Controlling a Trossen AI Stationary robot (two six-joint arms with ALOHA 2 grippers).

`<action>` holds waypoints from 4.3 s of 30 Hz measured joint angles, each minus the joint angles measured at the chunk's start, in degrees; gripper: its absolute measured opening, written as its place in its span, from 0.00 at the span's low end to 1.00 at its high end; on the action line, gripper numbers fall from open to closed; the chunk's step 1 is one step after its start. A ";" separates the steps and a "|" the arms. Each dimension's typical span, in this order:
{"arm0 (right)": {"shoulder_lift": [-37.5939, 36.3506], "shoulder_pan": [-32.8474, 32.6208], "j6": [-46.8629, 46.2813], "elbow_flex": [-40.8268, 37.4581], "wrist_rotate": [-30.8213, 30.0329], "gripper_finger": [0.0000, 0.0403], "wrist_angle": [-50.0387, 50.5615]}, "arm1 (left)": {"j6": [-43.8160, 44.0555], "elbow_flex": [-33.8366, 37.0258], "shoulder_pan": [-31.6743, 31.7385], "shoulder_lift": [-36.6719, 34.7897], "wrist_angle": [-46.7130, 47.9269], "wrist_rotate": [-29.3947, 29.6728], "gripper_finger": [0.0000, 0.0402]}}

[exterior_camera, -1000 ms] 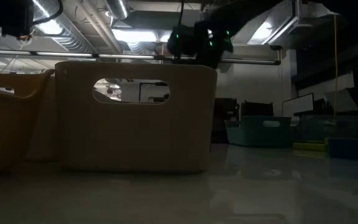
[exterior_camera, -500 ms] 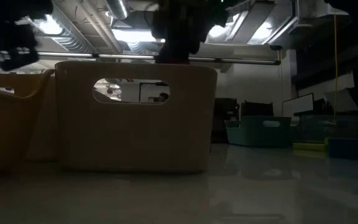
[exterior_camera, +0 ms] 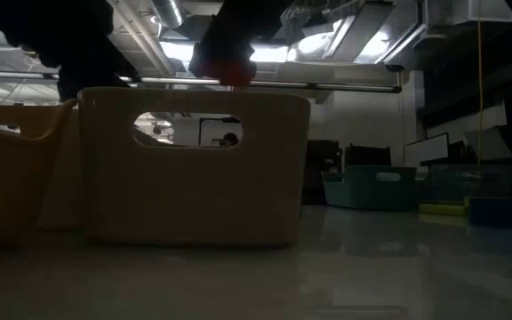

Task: Sort blocks
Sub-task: Put the red block into the gray bin, then put the green block into the top green bin

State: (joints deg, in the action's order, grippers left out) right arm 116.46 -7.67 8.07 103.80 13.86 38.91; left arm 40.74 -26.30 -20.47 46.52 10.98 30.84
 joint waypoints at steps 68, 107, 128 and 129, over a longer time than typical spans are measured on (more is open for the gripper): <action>1.49 1.45 2.92 -1.15 -17.38 0.59 9.21 | -5.20 -1.16 44.69 29.37 6.93 -14.25 0.29; -25.71 29.64 -13.77 -46.73 16.55 0.59 -50.10 | -12.97 -5.73 29.33 18.07 -27.30 -24.73 0.29; -23.93 15.01 -17.33 -46.54 -8.22 0.59 -73.01 | -16.93 -5.63 26.95 22.58 -44.21 -21.39 0.29; -23.93 14.80 -18.88 -46.54 -8.37 0.59 -73.04 | -16.99 -5.62 26.93 22.58 -44.15 -21.37 0.29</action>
State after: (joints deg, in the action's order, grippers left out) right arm 92.53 7.13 -10.82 57.25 5.48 -34.14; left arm 23.75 -31.92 6.46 69.10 -33.17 9.47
